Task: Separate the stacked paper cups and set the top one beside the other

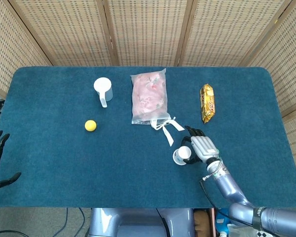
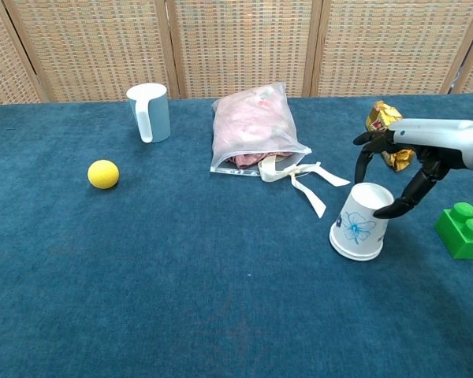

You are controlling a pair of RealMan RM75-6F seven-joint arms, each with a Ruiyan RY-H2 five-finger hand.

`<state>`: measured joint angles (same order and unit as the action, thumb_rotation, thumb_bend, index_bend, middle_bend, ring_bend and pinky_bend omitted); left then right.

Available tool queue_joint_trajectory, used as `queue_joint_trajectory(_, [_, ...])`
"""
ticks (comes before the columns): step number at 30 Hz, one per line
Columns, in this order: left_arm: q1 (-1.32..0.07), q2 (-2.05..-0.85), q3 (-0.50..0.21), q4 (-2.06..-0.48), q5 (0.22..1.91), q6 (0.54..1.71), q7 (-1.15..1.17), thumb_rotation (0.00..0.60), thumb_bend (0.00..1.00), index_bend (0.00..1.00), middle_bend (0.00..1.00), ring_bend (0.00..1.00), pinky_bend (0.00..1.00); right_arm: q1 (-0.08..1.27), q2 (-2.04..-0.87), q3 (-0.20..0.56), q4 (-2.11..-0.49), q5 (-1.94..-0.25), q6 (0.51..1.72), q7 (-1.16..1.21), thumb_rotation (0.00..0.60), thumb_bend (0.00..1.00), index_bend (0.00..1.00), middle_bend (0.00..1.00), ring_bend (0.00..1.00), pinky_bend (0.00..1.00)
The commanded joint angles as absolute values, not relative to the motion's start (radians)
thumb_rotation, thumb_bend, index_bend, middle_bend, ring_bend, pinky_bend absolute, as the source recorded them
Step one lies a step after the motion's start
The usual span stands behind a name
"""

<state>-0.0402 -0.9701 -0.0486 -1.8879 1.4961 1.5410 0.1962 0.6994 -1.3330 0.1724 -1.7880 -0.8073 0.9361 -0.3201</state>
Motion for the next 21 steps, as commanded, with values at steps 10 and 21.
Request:
queue_joint_trajectory(10, [-0.042,-0.973,-0.046,-1.891,1.496,1.538,0.207,0.6,0.12,0.0,0.0,0.0,0.0,0.676,-1.256,0.179,-1.887,-0.902,0.973,-0.272,0.6,0.35,0.45,0.0,0.0,0.0])
queue_joint_trajectory(21, [-0.045,-0.975,-0.044,-1.896,1.497,1.533,0.218,0.6,0.12,0.0,0.0,0.0,0.0,0.675,-1.238,0.179,-1.898,-0.938,0.958,-0.221,0.6,0.35,0.45,0.0,0.0,0.0])
